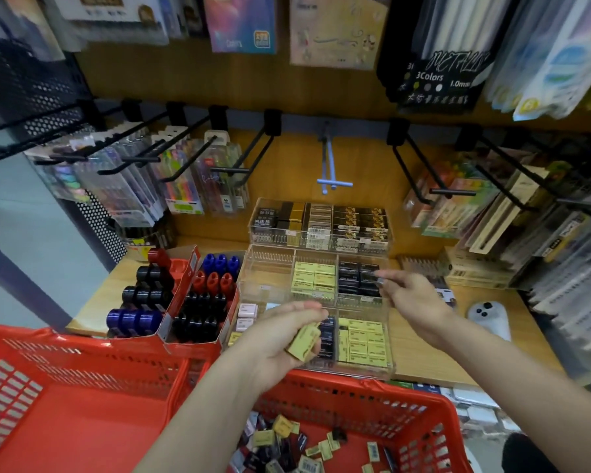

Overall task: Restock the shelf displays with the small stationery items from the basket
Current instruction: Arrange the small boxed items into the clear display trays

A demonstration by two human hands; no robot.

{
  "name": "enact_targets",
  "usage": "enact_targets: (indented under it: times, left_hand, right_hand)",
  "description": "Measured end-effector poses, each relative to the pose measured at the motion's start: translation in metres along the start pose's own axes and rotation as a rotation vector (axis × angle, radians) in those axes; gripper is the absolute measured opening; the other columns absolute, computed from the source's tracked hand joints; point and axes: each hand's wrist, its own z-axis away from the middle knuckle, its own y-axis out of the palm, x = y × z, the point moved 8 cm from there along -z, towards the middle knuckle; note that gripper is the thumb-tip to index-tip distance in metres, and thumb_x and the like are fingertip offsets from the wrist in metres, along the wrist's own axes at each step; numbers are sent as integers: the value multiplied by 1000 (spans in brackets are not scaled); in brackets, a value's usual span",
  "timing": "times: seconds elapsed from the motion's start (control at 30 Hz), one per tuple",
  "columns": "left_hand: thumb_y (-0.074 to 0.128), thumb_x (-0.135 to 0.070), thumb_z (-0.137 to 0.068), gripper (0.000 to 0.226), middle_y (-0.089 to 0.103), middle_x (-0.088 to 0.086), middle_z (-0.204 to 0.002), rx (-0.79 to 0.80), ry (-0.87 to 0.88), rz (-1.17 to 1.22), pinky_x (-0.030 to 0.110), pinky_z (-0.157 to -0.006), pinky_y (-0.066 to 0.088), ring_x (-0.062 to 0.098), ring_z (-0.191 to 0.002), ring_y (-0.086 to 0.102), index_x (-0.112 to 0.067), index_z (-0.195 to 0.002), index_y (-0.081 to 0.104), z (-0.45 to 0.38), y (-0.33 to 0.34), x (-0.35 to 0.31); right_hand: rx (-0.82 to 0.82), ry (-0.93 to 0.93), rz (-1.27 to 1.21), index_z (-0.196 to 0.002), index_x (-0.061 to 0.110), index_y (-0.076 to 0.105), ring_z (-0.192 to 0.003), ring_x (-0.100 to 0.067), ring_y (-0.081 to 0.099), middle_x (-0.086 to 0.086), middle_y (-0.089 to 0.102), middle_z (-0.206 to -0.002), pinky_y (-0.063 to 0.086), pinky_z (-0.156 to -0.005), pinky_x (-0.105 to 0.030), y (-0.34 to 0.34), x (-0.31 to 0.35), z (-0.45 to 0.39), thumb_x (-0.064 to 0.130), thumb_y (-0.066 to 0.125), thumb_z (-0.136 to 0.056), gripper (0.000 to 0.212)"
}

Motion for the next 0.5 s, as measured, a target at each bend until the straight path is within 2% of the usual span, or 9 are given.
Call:
enact_targets:
  times: [0.07,0.1,0.2,0.33,0.4,0.5]
  left_hand:
    - [82,-14,-76,23,63,8,-78,-19,1,11,28,-56,54,17,-60,59,-11,-97,73,4,0,0]
    - [83,-18,-74,27,64,8,-77,-25,4,13,27,-56,54,17,-60,60,-11,-98,73,6,0,1]
    - [87,-32,-64,47,67,6,-73,-14,21,4,27,-57,54,15,-60,62,-13,-104,72,17,2,1]
    - [85,-44,-59,52,69,1,-66,-4,69,-1,26,-55,54,14,-60,62,-15,-101,73,26,3,-2]
    - [85,-45,-59,46,70,0,-67,6,80,-9,25,-55,54,13,-60,62,-17,-94,76,28,4,-2]
    - [84,-44,-60,35,70,0,-68,29,93,-21,25,-55,53,13,-58,61,-19,-84,79,31,5,-2]
  right_hand:
    - [50,-106,-12,-118,23,65,-90,-8,68,9,65,-107,51,-91,-25,6,19,29,6,54,-98,28]
    - [86,-157,-44,-120,24,63,-92,-8,70,9,67,-110,53,-89,-24,12,28,44,5,59,-95,32]
    - [105,-292,-60,-119,23,62,-92,-3,70,11,69,-109,54,-77,-14,26,52,80,3,72,-84,41]
    - [139,-333,-129,-116,15,57,-87,-13,72,-1,76,-99,56,-77,-20,38,69,101,-4,78,-74,50]
    - [133,-377,-92,-112,13,58,-87,-9,72,2,77,-96,54,-77,-17,43,75,106,-4,79,-73,47]
    - [84,-428,-42,-99,12,69,-80,-4,70,7,76,-85,52,-71,-12,48,75,106,5,76,-80,21]
